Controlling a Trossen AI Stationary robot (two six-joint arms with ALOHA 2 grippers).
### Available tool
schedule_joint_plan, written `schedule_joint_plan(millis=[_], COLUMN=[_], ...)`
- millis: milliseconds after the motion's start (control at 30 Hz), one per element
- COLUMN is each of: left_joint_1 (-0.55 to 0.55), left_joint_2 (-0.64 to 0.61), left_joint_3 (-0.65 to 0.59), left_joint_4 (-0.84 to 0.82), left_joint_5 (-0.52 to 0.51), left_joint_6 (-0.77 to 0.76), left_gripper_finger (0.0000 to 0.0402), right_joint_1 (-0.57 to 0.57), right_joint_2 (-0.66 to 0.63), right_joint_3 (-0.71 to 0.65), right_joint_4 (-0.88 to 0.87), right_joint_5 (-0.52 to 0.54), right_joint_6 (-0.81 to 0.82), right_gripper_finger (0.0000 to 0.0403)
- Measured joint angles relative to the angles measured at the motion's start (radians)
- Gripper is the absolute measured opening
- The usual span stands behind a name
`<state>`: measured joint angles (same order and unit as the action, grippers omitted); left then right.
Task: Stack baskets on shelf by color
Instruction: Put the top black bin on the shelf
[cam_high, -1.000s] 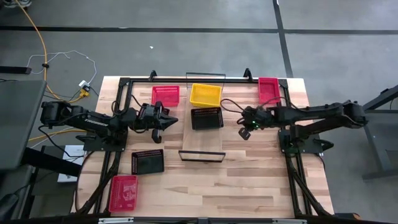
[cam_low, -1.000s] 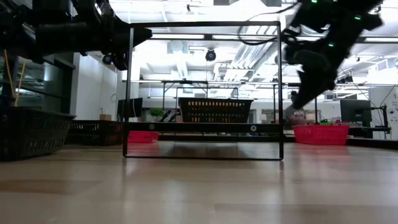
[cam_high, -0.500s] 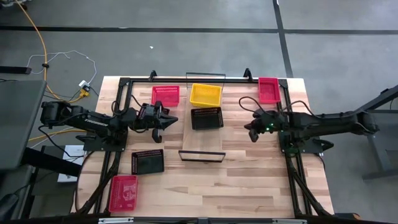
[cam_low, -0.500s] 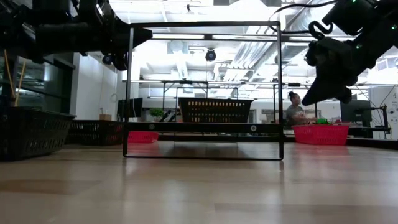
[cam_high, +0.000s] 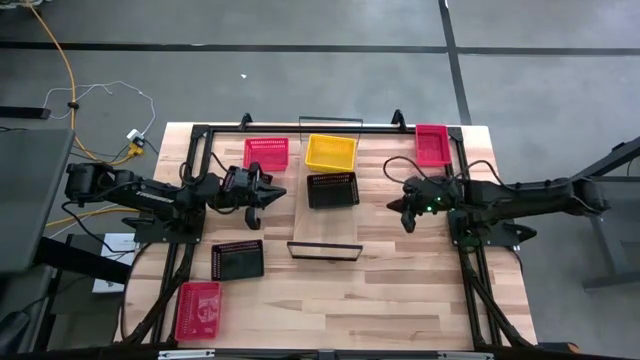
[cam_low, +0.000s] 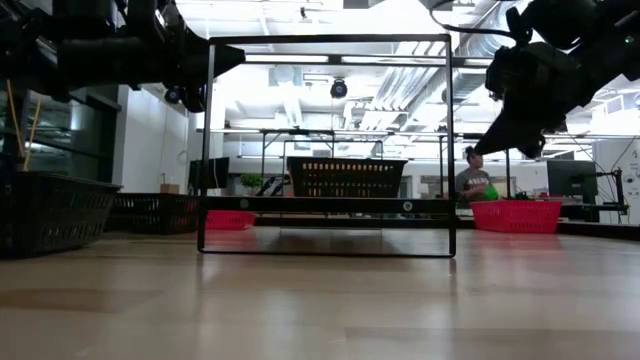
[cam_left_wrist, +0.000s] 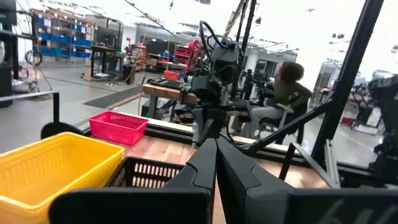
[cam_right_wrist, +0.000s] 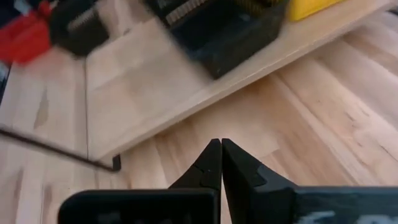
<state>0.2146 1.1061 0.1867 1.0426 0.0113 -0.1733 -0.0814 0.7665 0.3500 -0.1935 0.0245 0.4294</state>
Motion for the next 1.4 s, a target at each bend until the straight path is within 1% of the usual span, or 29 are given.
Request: schedule_joint_plan(millis=[133,267,400,500,567,633,767,933,1033,1133,1233,1400], left_joint_1=[0.000,0.000,0.000,0.001,0.002,0.008,0.042,0.083,0.088,0.088,0.088,0.088], left_joint_2=[0.000,0.001,0.019,0.054,0.086,0.127,0.214,0.303,0.348,0.392,0.430,0.456], left_joint_3=[0.000,0.000,0.000,0.000,0.000,0.000,0.000,0.030,0.052,0.073,0.095,0.114], left_joint_4=[-0.038,-0.100,-0.144,-0.145,-0.144,-0.141,-0.101,-0.095,-0.096,-0.096,-0.096,-0.097], left_joint_5=[0.003,-0.004,-0.047,-0.108,-0.163,-0.201,-0.191,-0.128,-0.101,-0.097,-0.101,-0.101], left_joint_6=[0.041,0.094,0.106,0.106,0.106,0.106,0.085,0.078,0.073,0.072,0.072,0.072], left_gripper_finger=[0.0000,0.0000,0.0000,0.0000,0.0000,0.0000,0.0000,0.0000,0.0000,0.0000,0.0000,0.0000], right_joint_1=[0.051,0.098,0.114,0.104,0.087,0.066,0.025,0.002,-0.011,-0.013,-0.012,-0.012], right_joint_2=[0.083,0.213,0.345,0.420,0.454,0.482,0.538,0.600,0.632,0.662,0.689,0.708], right_joint_3=[0.000,0.000,0.000,0.000,0.000,0.000,0.000,0.001,0.001,0.001,0.001,0.002], right_joint_4=[0.047,0.192,0.340,0.426,0.453,0.481,0.573,0.702,0.735,0.763,0.801,0.889], right_joint_5=[-0.018,-0.019,-0.012,0.067,0.138,0.184,0.158,0.152,0.118,0.089,0.083,0.072], right_joint_6=[-0.052,-0.100,-0.172,-0.230,-0.259,-0.280,-0.306,-0.342,-0.340,-0.325,-0.325,-0.325], right_gripper_finger=[0.0000,0.0000,0.0000,0.0000,0.0000,0.0000,0.0000,0.0000,0.0000,0.0000,0.0000,0.0000])
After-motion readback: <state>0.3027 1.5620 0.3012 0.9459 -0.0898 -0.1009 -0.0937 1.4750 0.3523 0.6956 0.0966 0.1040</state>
